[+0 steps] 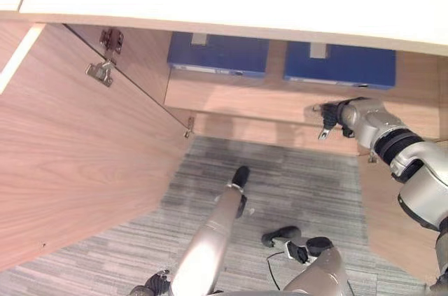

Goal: Put the empty folder in the office cabinet

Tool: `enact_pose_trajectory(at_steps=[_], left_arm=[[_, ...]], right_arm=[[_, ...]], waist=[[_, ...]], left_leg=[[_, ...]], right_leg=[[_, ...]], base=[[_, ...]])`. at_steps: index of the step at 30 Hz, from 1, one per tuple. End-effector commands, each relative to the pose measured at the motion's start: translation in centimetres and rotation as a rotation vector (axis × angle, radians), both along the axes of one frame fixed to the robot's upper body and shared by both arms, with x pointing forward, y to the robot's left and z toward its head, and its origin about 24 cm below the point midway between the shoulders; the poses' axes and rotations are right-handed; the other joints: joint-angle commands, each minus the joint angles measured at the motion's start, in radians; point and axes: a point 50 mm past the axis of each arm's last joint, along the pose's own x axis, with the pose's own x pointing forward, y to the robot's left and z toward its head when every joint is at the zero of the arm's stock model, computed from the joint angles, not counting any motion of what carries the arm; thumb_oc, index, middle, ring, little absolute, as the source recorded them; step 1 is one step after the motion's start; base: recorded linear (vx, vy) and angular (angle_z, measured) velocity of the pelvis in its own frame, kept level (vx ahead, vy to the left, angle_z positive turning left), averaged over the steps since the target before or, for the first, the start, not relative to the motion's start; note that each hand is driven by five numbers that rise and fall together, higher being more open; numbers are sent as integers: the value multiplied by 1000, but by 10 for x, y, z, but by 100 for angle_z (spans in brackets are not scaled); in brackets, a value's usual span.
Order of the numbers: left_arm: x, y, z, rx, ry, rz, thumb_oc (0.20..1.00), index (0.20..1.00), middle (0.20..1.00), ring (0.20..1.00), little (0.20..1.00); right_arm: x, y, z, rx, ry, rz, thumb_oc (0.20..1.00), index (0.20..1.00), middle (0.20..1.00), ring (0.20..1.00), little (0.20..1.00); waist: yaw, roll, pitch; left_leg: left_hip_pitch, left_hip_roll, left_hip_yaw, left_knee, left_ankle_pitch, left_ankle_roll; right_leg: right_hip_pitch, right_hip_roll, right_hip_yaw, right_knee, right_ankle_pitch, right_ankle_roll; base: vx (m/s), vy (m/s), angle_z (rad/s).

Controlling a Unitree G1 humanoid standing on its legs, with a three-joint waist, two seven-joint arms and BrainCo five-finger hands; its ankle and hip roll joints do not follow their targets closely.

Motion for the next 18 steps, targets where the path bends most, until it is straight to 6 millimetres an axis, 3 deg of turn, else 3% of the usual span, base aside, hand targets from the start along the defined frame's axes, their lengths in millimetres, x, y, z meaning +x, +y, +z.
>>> enact_pose_trajectory(at_steps=[1, 4, 5, 7, 8, 11, 12, 13, 14, 15, 16, 17, 18], left_arm=[[-27, 29, 2, 73, 74, 76, 1000, 1000, 1000, 1000, 1000], [-30, 37, 3, 85, 75, 112, 1000, 1000, 1000, 1000, 1000], [-30, 36, 3, 77, 67, 133, 1000, 1000, 1000, 1000, 1000], [-31, 36, 3, 74, 67, 147, 1000, 1000, 1000, 1000, 1000], [-34, 34, 1, 65, 77, 163, 1000, 1000, 1000, 1000, 1000], [-41, 32, -1, 54, 100, 178, 1000, 1000, 1000, 1000, 1000], [-46, 30, -2, 42, 116, 183, 1000, 1000, 1000, 1000, 1000], [-48, 31, -2, 44, 119, 182, 1000, 1000, 1000, 1000, 1000], [-51, 25, -4, 22, 134, 172, 1000, 1000, 1000, 1000, 1000], [-53, 26, -4, 25, 137, 171, 1000, 1000, 1000, 1000, 1000], [-53, 22, -5, 13, 142, 165, 1000, 1000, 1000, 1000, 1000], [-55, 20, -5, 3, 151, 154, 1000, 1000, 1000, 1000, 1000], [-56, 21, -5, 5, 153, 153, 1000, 1000, 1000, 1000, 1000]], right_arm=[[5, 26, 10, 41, -29, 83, 1000, 1000, 1000, 1000, 1000], [4, 35, 2, 27, 1, 117, 1000, 1000, 1000, 1000, 1000], [3, 39, -9, 25, 29, 125, 1000, 1000, 1000, 1000, 1000], [2, 42, -14, 26, 42, 132, 1000, 1000, 1000, 1000, 1000], [-1, 49, -27, 54, 76, 139, 1000, 1000, 1000, 1000, 1000], [-8, 59, -44, 129, 116, 148, 1000, 1000, 1000, 1000, 1000], [-20, 62, -73, 211, 183, 112, 1000, 1000, 1000, 1000, 1000], [-21, 63, -74, 214, 185, 112, 1000, 1000, 1000, 1000, 1000], [-37, 66, -108, 288, 263, 47, 1000, 1000, 1000, 1000, 1000], [-38, 67, -109, 290, 265, 47, 1000, 1000, 1000, 1000, 1000], [-46, 65, -125, 322, 301, -2, 1000, 1000, 1000, 1000, 1000], [-67, 61, -156, 378, 364, -109, 1000, 1000, 1000, 1000, 1000], [-68, 61, -158, 380, 366, -110, 1000, 1000, 1000, 1000, 1000]], waist=[[16, -44, -1], [23, -58, -20], [24, -68, -37], [26, -73, -45], [28, -77, -67], [33, -73, -84], [36, -68, -99], [38, -68, -100], [42, -61, -119], [43, -61, -121], [44, -56, -133], [51, -44, -160], [52, -44, -162]], left_leg=[[179, 22, 19, -101, -78, -11], [291, 63, 14, -230, -28, -37], [354, 89, 11, -311, 4, -54], [387, 107, 12, -350, 25, -64], [438, 136, 13, -404, 50, -77], [487, 159, 15, -433, 63, -90], [523, 177, 19, -451, 72, -103], [527, 180, 19, -454, 73, -104], [553, 192, 23, -475, 86, -114], [557, 194, 23, -478, 87, -115], [566, 199, 25, -489, 93, -120], [584, 218, 27, -519, 111, -130], [586, 221, 26, -523, 112, -132]], right_leg=[[-23, 4, 93, -162, 402, 114], [56, 105, 50, -278, 414, 121], [88, 167, 29, -348, 408, 125], [116, 213, 20, -392, 402, 124], [151, 275, 20, -455, 382, 119], [194, 316, 14, -496, 364, 111], [231, 343, 13, -528, 349, 102], [237, 348, 11, -533, 350, 101], [267, 375, 7, -564, 339, 92], [271, 379, 5, -568, 339, 91], [283, 391, 4, -582, 334, 88], [310, 426, -10, -623, 326, 78], [313, 430, -12, -628, 327, 77]], base=[[9, -207, -15], [-9, -137, -44], [-32, -160, -55], [-50, -167, -63], [-41, -155, -47], [-12, -128, -32], [-10, -119, -13], [-33, -149, -10], [-16, -71, -8], [-19, -89, -6], [-19, -88, -1], [-19, -89, 6], [-23, -81, 9]])
